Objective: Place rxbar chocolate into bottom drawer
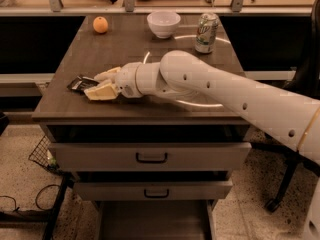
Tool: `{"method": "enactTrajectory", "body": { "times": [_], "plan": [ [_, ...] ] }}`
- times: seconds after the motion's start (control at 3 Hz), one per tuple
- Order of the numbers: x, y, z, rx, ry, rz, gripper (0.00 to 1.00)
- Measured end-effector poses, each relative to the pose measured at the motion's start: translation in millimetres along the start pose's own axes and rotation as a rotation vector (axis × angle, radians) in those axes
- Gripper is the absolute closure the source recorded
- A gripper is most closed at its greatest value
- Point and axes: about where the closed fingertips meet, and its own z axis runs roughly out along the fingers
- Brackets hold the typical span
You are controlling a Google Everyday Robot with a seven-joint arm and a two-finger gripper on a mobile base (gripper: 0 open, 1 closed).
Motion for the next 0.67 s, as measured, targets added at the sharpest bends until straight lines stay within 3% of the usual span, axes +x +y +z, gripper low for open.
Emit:
{"method": "enactTrajectory", "body": {
  "times": [0.67],
  "plan": [
    [-0.1, 0.0, 0.0, 0.0, 0.0, 0.0, 1.0]
  ]
}}
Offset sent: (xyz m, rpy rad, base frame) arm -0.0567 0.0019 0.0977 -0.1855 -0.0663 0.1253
